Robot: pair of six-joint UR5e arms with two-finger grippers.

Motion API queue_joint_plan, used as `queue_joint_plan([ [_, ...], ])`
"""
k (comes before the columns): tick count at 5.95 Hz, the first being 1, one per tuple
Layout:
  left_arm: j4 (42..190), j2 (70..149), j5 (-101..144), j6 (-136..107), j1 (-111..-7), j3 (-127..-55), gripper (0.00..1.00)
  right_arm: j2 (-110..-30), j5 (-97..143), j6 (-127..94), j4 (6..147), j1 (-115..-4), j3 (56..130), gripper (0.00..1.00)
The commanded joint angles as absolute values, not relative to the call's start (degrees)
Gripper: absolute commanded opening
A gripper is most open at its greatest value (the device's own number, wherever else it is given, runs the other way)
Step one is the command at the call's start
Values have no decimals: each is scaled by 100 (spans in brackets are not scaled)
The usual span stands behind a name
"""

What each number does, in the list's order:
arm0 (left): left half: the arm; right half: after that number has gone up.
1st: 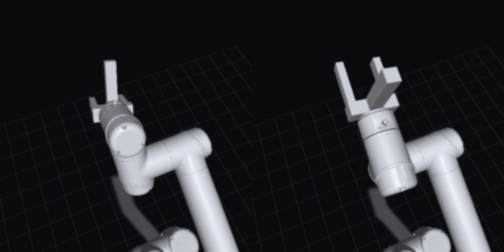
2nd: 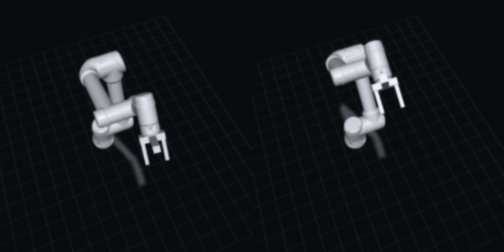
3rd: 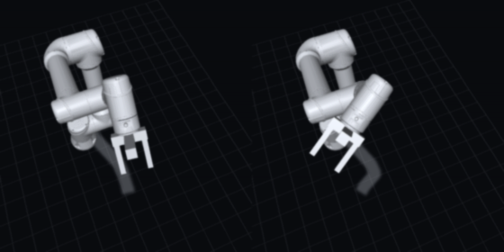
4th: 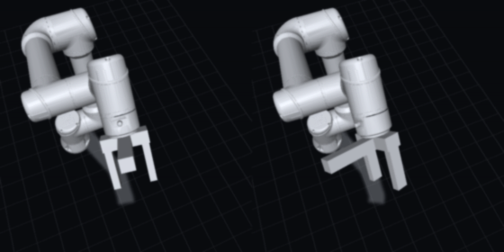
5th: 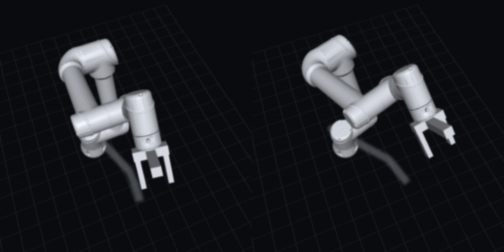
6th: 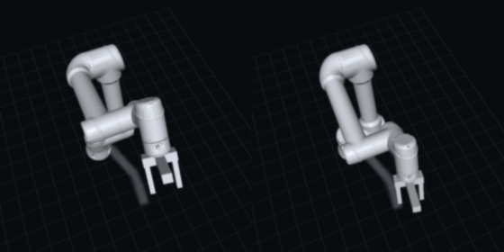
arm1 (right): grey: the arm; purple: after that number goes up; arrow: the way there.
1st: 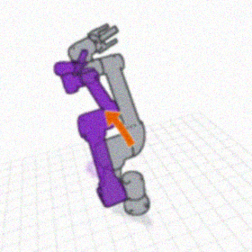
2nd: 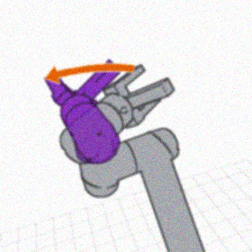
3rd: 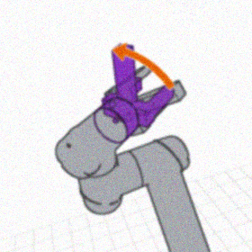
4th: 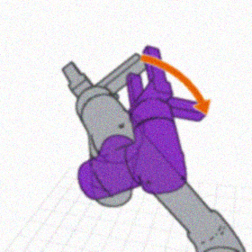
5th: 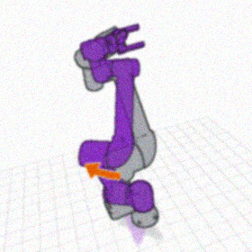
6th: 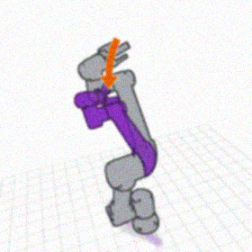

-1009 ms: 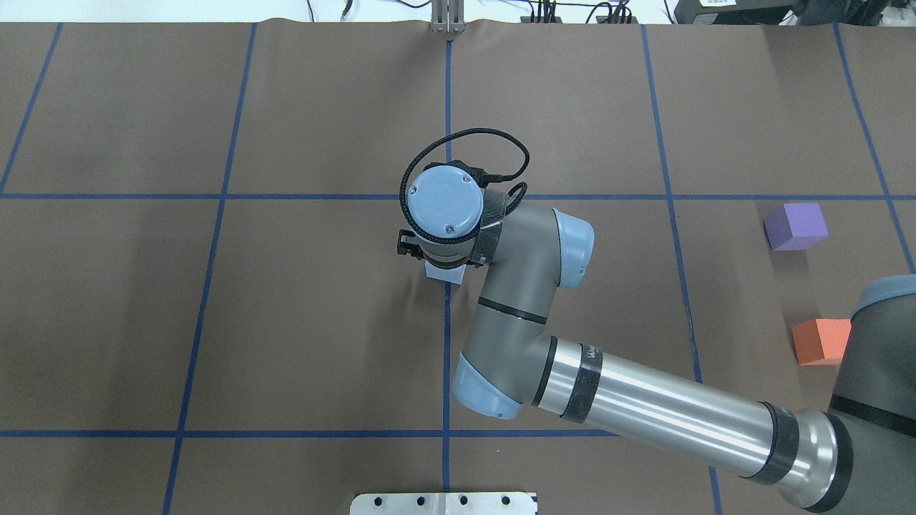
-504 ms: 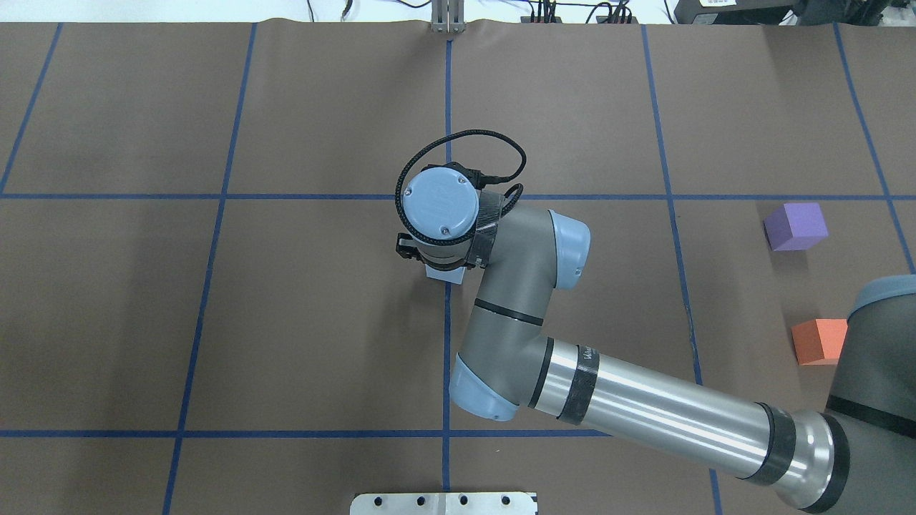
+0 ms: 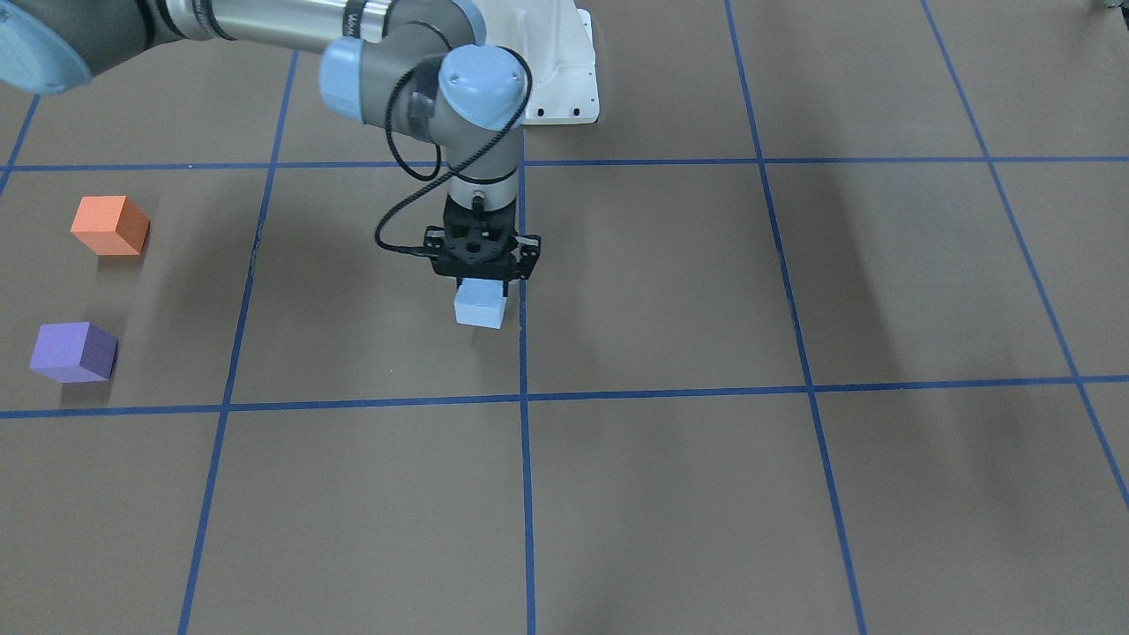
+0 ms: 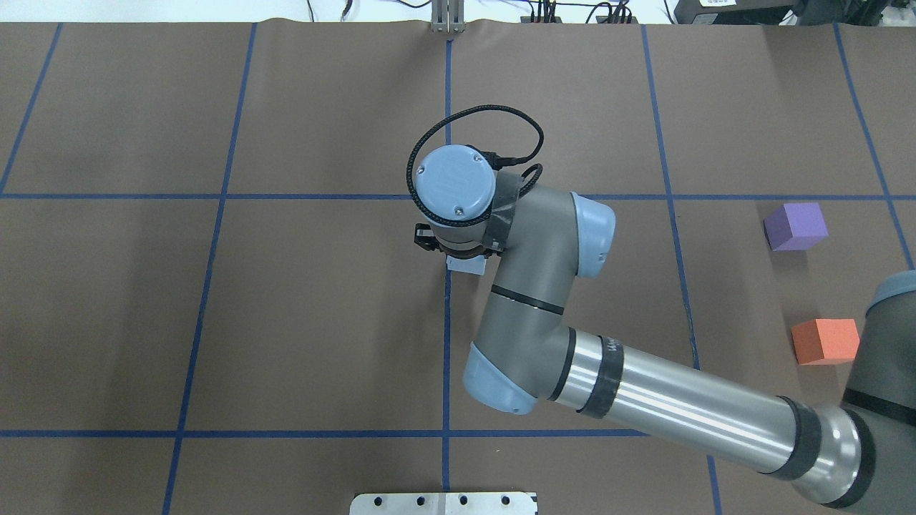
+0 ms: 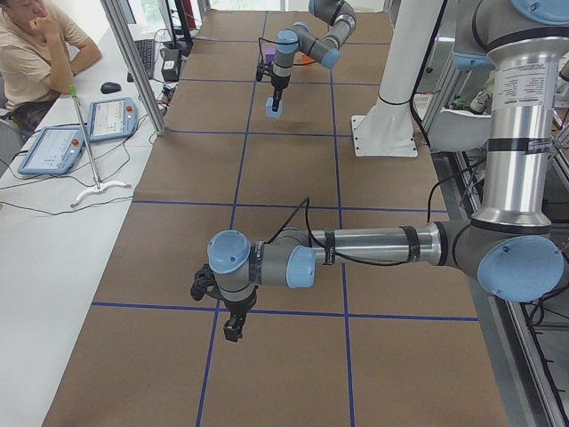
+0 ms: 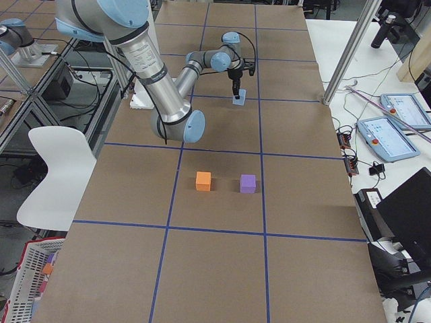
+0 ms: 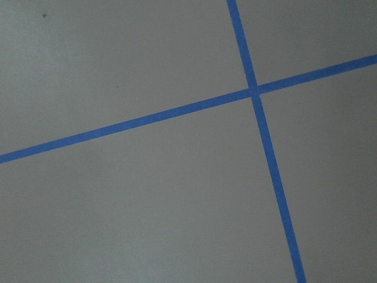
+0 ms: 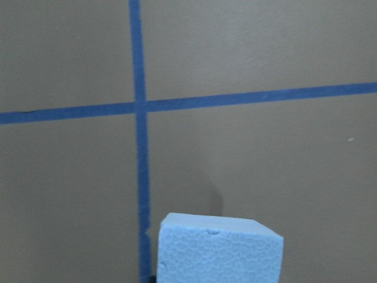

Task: Place blue block between orange and purple blocks
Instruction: 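Carry the light blue cube with the right gripper toward the purple cube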

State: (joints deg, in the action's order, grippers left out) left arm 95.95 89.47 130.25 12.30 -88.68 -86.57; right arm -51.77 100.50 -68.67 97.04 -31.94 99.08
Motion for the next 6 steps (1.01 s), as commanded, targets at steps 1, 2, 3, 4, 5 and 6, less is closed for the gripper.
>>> queue_joint_plan([
  [1,9598,8947,13025,1239,-8859,-8657,100,-6411,10562,-5832,9774,-3934,10922,0],
  [2,9598,8947,13025,1239,-8868,-8657,100,-6999,10738,-5331,9730,-4216,11325,0],
  [3,9624,8947,13025,1239,-8859,-8657,100,-7475,11053,-5004,9712,-4523,11616,0],
  [4,9676,8947,13025,1239,-8859,-8640,100,-7906,11091,-4583,9703,-4709,11828,0],
  [5,9677,8947,13025,1239,-8859,-8648,100,-8197,11266,-4214,9607,-4989,11865,0],
  [6,9694,8947,13025,1239,-8859,-8648,100,-8722,11433,-4079,8884,-5192,11787,0],
])
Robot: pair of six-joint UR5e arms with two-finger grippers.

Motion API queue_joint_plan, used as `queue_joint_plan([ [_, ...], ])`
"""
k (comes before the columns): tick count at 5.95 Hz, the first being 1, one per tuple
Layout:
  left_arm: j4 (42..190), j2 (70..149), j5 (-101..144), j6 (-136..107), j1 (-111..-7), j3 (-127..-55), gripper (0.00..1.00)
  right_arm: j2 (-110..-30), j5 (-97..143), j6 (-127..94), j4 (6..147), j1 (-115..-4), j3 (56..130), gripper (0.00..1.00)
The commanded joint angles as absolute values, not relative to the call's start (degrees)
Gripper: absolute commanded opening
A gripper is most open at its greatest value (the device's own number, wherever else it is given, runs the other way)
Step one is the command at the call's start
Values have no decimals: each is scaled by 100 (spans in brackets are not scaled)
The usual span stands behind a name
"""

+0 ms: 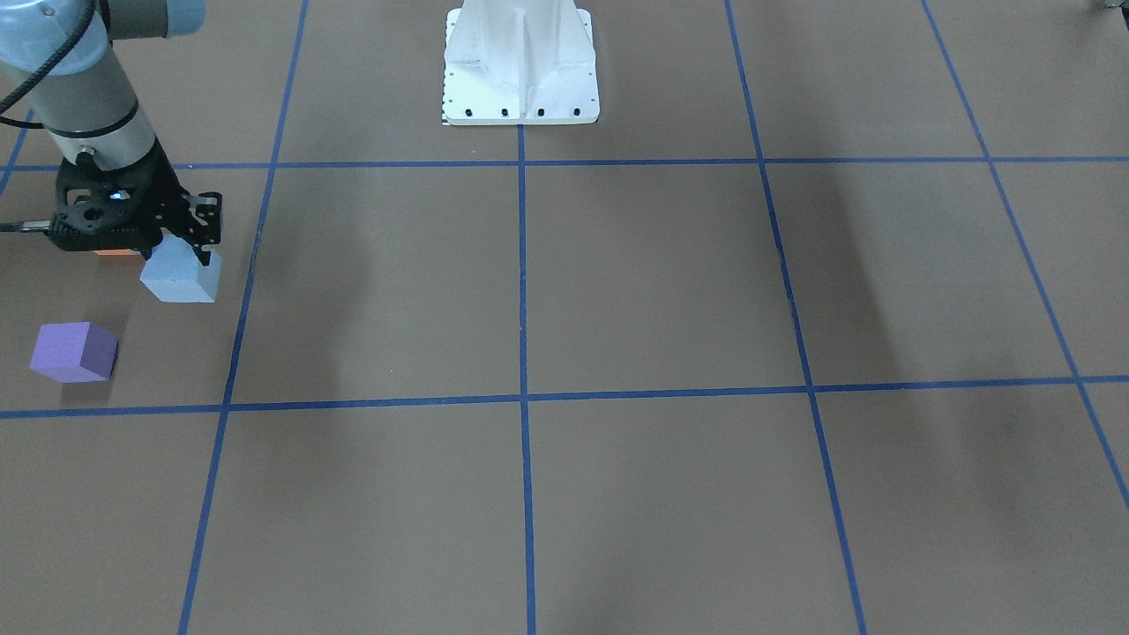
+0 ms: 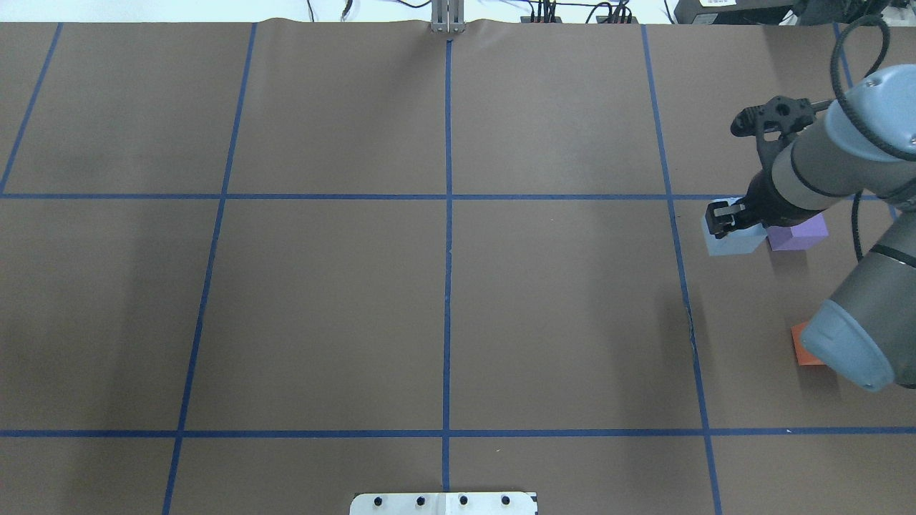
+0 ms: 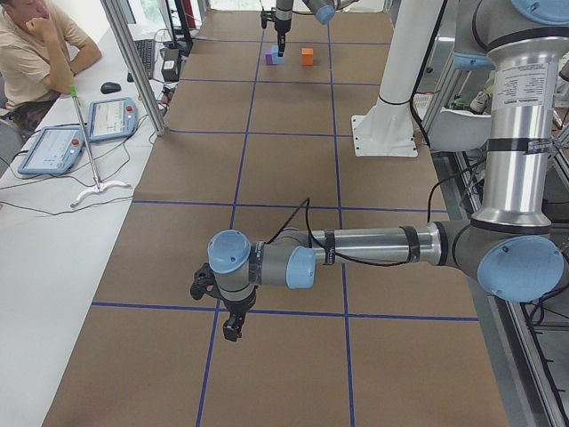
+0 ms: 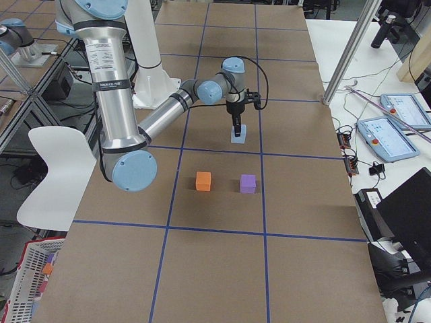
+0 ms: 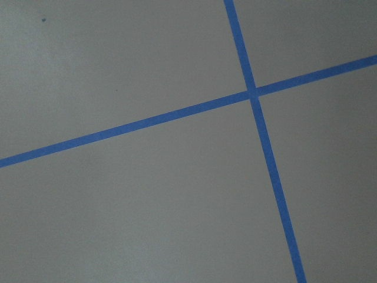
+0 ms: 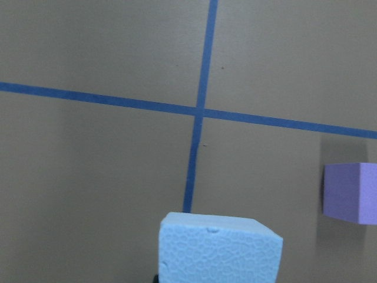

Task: Place blue block between orange and purple blocks
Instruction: 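Carry the light blue cube with the right gripper toward the purple cube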

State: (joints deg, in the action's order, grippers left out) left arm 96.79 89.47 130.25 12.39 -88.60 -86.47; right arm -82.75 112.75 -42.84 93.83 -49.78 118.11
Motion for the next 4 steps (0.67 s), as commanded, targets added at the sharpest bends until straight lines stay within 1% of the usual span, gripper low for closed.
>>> queue_joint_plan([
  [1,9755,8947,13025,1231,-8859,-8648,100,-9163,11826,-3982,8172,-5429,11603,0],
  [2,9756,8956,13025,1230,-8859,-8648,100,-9602,11865,-3764,7382,-5536,11306,0],
  [4,9756,8956,13025,1239,-8851,-8648,100,-10087,11978,-3779,7024,-5555,11110,0],
])
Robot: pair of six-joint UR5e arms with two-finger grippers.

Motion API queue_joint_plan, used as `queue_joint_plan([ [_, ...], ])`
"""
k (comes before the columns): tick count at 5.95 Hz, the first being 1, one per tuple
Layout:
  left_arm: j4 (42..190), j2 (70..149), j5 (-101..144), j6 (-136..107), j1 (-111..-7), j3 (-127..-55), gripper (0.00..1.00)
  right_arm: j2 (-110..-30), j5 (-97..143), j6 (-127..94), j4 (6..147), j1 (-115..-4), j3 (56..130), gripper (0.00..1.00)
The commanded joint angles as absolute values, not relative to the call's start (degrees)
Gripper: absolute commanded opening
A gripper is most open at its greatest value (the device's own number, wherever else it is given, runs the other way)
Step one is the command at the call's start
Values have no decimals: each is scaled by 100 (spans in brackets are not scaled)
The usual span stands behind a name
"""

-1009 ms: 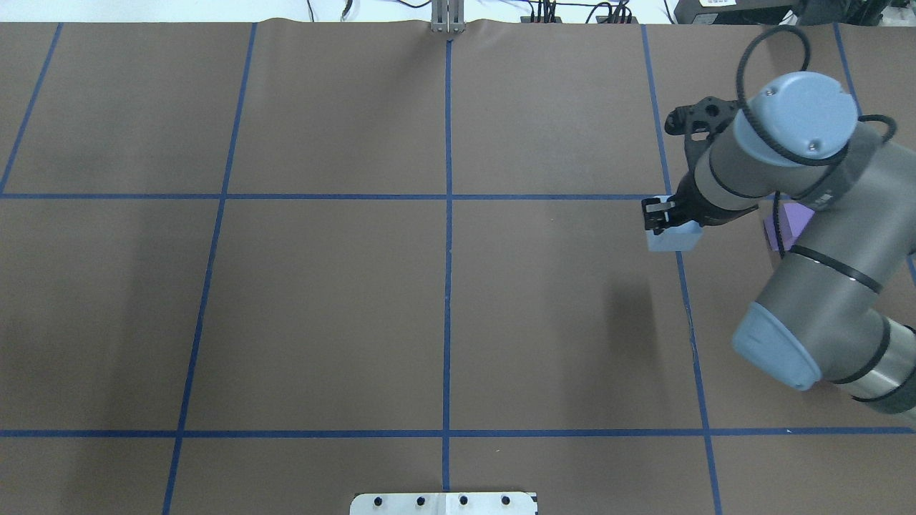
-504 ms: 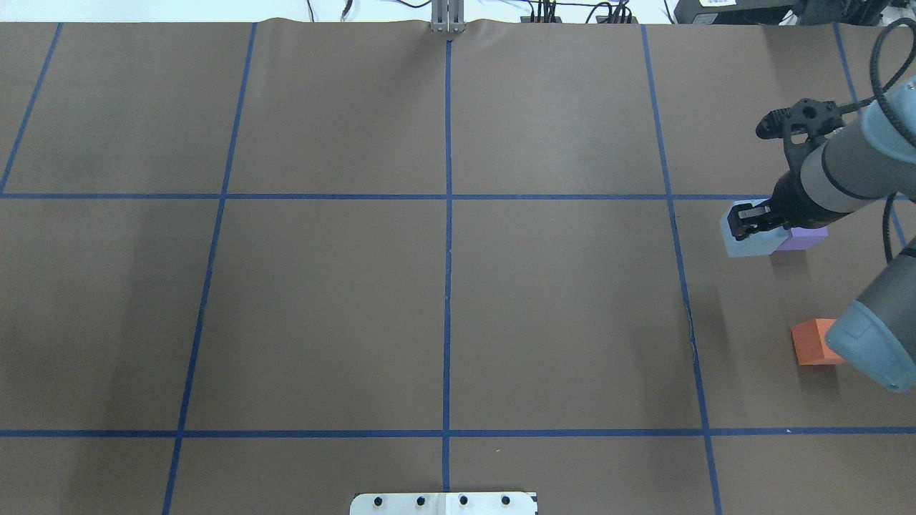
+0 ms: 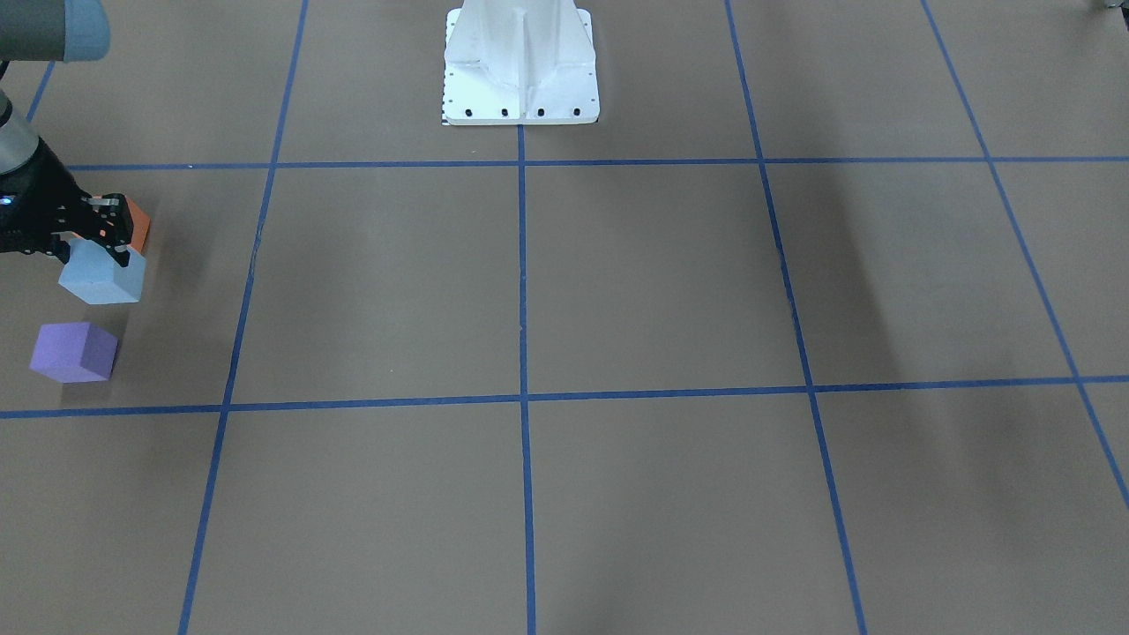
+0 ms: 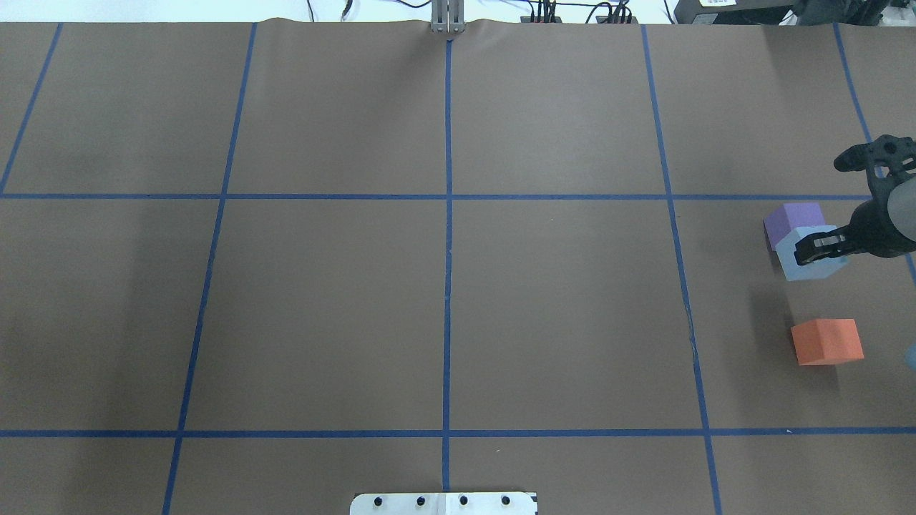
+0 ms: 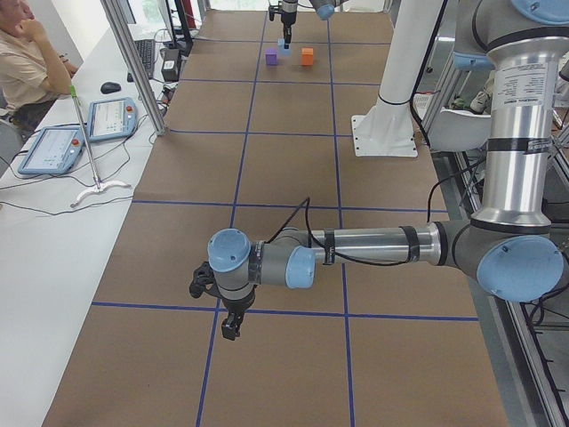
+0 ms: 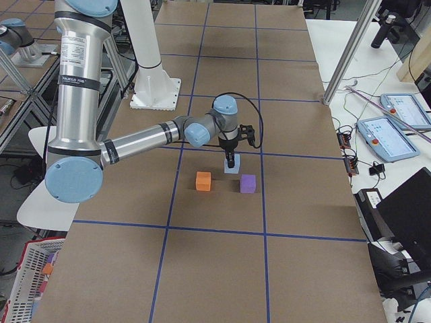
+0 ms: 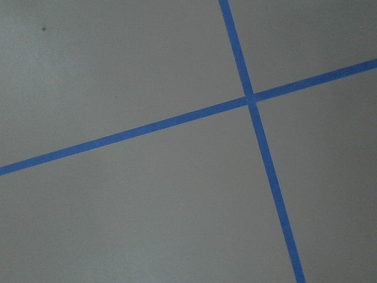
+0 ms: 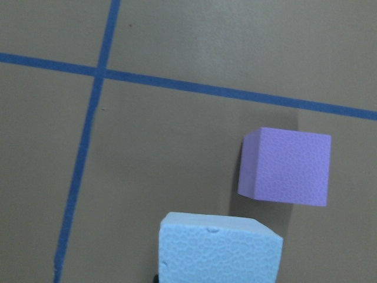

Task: Place blue block between orange and purple blocks
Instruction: 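Carry the light blue cube with the right gripper toward the purple cube, then lower the light blue cube between the purple and orange cubes, release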

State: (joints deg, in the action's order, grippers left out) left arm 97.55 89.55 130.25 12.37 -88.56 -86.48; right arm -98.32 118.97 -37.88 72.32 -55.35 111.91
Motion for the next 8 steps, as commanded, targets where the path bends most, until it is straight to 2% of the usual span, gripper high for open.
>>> queue_joint_plan([
  [1,9765,8956,13025,1239,-8851,-8657,100,-10194,12040,-3814,6996,-5546,11083,0],
  [4,9756,8956,13025,1239,-8842,-8640,100,-9828,12032,-3971,6987,-5511,10698,0],
  [8,9756,8965,13025,1239,-8842,-8648,100,-9756,11980,-4069,6979,-5380,10547,0],
])
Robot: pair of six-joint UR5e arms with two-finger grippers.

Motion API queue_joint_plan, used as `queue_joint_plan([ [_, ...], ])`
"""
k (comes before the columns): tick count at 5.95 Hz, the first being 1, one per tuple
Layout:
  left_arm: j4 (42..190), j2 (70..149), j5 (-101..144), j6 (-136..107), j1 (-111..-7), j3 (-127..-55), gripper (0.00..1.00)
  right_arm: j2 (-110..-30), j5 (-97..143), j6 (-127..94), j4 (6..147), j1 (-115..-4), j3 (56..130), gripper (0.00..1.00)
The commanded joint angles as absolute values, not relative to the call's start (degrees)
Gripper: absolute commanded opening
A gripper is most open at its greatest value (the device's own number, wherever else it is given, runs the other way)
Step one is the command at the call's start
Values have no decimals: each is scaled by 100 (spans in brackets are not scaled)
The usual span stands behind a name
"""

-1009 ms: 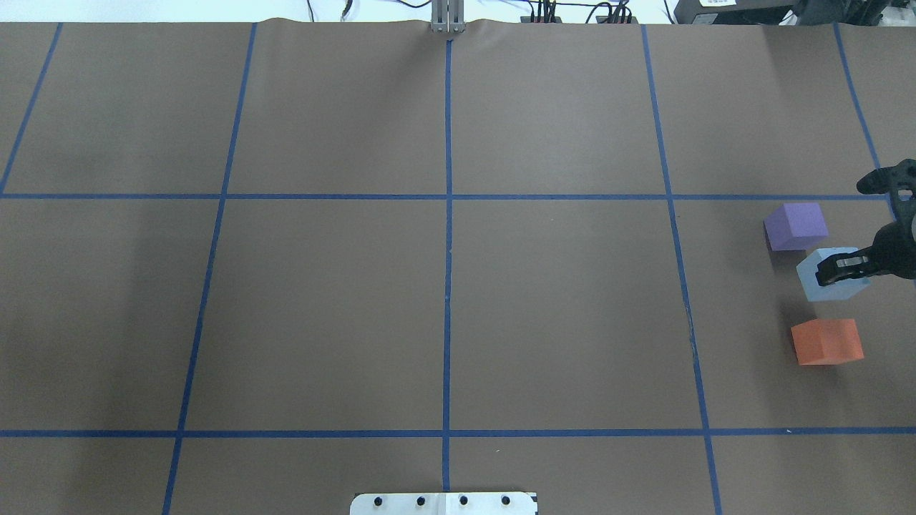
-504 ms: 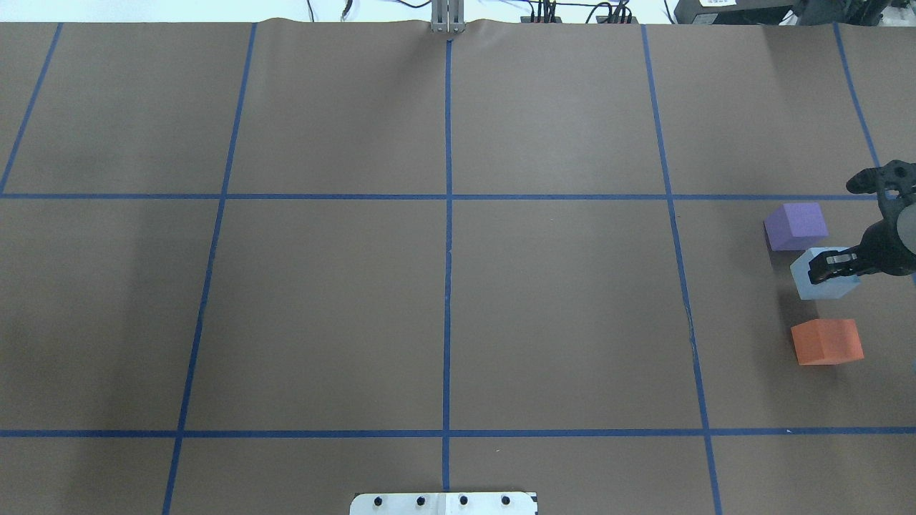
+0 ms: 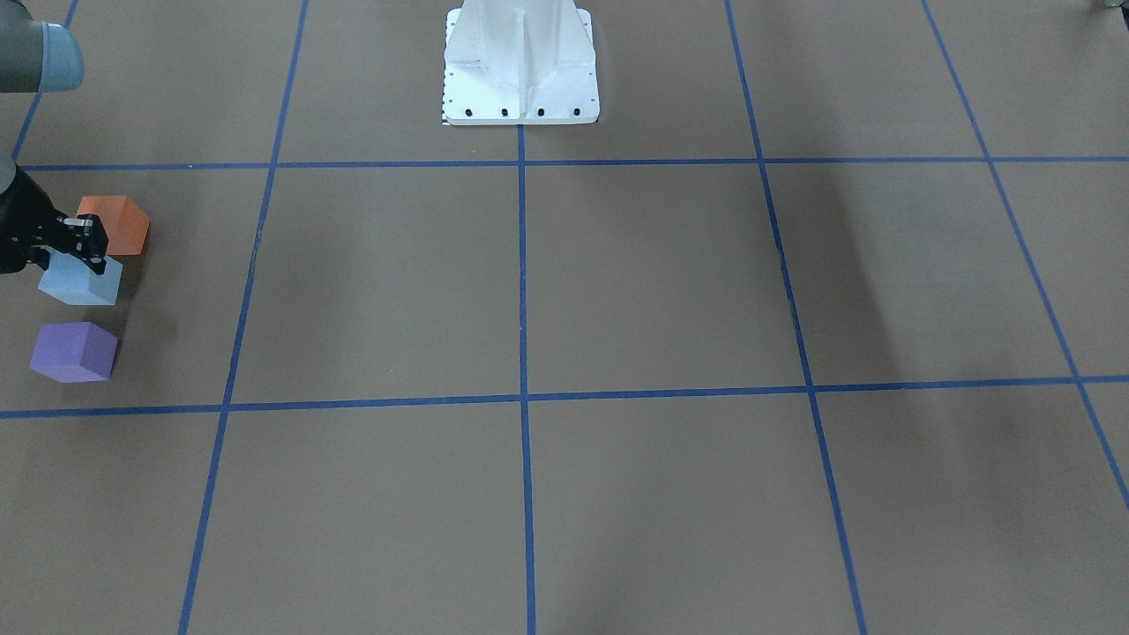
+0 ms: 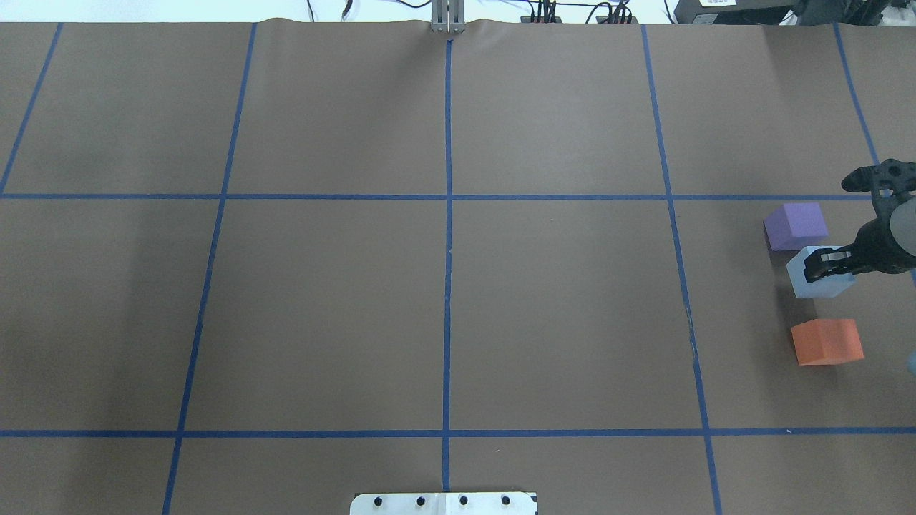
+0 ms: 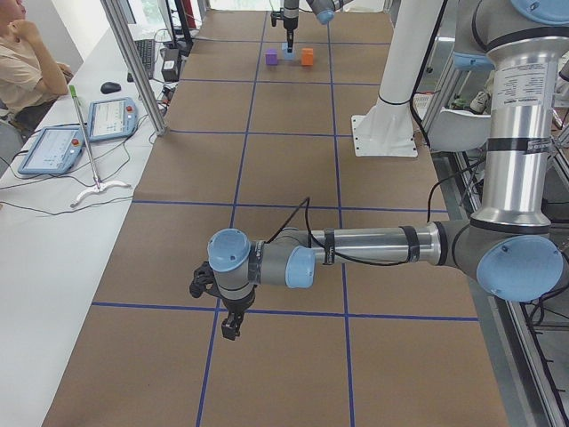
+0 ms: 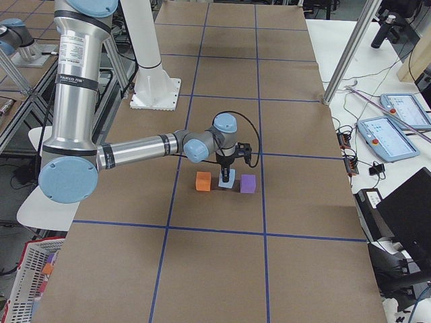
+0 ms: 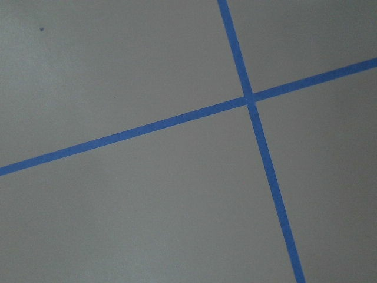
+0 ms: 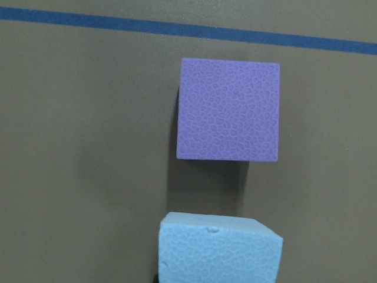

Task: Place blue block between orange and purple blocks
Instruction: 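Lower the light blue cube between the purple and orange cubes, release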

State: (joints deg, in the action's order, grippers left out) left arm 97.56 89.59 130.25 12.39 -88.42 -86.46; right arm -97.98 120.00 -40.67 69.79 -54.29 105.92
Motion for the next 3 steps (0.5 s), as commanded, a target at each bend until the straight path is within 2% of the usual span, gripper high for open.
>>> queue_joint_plan([
  [1,9765,8965,13025,1239,-8842,-8648,100,-9730,11979,-4069,6979,-5353,10547,7],
  [3,9765,8965,13025,1239,-8842,-8648,100,-9721,11962,-4052,6979,-5353,10521,24],
])
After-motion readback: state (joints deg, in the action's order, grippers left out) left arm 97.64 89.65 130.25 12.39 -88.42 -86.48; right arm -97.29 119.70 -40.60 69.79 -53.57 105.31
